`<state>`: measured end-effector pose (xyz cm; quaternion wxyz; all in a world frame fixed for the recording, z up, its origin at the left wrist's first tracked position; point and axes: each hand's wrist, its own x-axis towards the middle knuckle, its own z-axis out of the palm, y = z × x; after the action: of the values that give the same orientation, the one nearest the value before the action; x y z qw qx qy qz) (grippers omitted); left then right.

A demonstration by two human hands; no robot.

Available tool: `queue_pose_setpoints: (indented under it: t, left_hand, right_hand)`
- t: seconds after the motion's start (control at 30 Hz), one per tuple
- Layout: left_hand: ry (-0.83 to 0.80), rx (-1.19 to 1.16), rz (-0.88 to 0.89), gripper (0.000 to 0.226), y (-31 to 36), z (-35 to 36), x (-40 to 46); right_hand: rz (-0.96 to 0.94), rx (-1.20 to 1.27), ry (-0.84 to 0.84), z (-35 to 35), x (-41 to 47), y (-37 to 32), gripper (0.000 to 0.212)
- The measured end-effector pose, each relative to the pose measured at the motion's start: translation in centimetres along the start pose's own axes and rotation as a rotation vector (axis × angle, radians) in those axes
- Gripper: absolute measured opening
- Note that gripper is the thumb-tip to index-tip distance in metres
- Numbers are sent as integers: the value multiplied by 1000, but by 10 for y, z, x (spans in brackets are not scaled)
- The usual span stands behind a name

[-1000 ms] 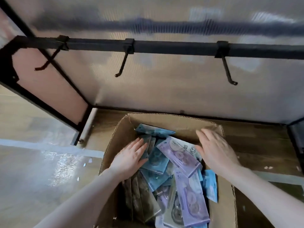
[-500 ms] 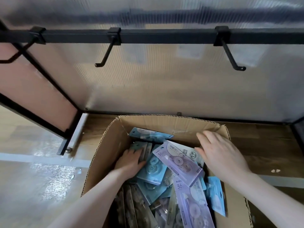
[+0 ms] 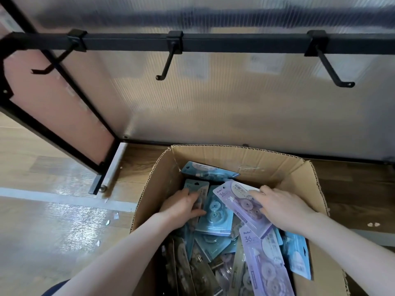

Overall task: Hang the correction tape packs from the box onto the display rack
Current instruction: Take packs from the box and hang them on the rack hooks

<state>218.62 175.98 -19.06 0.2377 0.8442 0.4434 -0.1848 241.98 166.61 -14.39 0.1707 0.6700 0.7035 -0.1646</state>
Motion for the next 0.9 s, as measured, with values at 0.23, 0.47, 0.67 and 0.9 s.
queue_pose_setpoints:
  t: [0.23,0.47,0.67,0.9]
  left_hand:
    - [-103,156,183,63,-13,-15,3]
    - [-97,225,168,49,-23,-19,11]
    - [-50,197,229,27,-27,-27,12]
    - [-103,60,267,17,-15,-54,2]
  right_hand:
    - [-175,88,-116,-3,42,-11,75]
    - [-208,68,-196,8,77,-16,76]
    - [-154,32,-258,6,87,-13,60]
    - [-216,28,-282,10,85,-10,56]
